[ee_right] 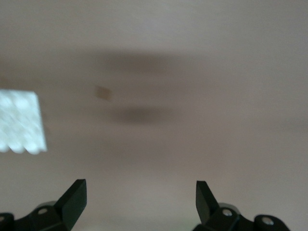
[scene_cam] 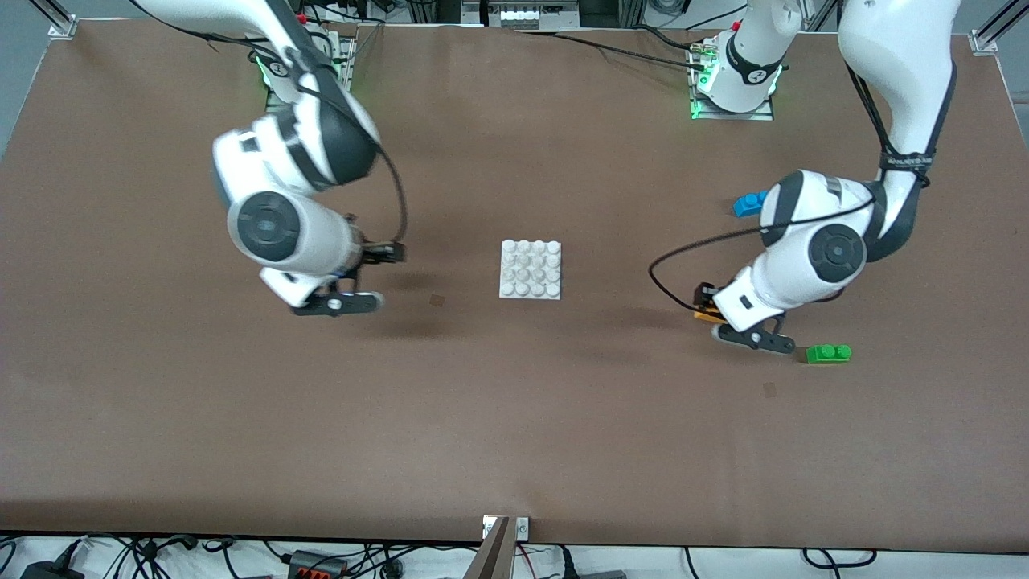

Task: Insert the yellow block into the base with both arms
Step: 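Lift the yellow block with the left gripper while the right gripper releases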

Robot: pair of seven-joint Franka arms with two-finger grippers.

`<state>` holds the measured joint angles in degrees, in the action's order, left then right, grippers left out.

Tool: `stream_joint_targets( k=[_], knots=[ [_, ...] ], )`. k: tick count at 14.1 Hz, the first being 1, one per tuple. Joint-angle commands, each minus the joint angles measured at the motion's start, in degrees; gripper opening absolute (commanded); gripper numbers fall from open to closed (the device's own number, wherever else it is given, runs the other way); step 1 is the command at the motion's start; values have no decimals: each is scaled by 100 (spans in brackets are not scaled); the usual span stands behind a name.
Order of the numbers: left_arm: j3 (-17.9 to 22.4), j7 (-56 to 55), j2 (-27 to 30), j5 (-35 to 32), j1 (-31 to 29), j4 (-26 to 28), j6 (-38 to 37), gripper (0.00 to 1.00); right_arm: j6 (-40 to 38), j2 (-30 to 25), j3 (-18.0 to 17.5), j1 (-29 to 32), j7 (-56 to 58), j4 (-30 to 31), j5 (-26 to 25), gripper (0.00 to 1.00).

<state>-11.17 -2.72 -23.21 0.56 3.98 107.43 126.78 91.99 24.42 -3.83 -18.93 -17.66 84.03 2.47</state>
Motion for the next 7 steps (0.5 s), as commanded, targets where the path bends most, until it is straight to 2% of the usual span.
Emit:
stream_joint_targets(
  k=[1,5,7],
  knots=[
    [-427,-325,150,102,129,68,-22,61,-532,-630,-30,773,779,140,-89,100],
    [-1140,-1527,45,84,147,6,257,61,-797,-1306,-4,1864,2554,139,-141,100],
    [-1238,-1792,-122,67,269,-3,635,61,-876,-1510,14,1972,2846,131,-578,100]
  ],
)
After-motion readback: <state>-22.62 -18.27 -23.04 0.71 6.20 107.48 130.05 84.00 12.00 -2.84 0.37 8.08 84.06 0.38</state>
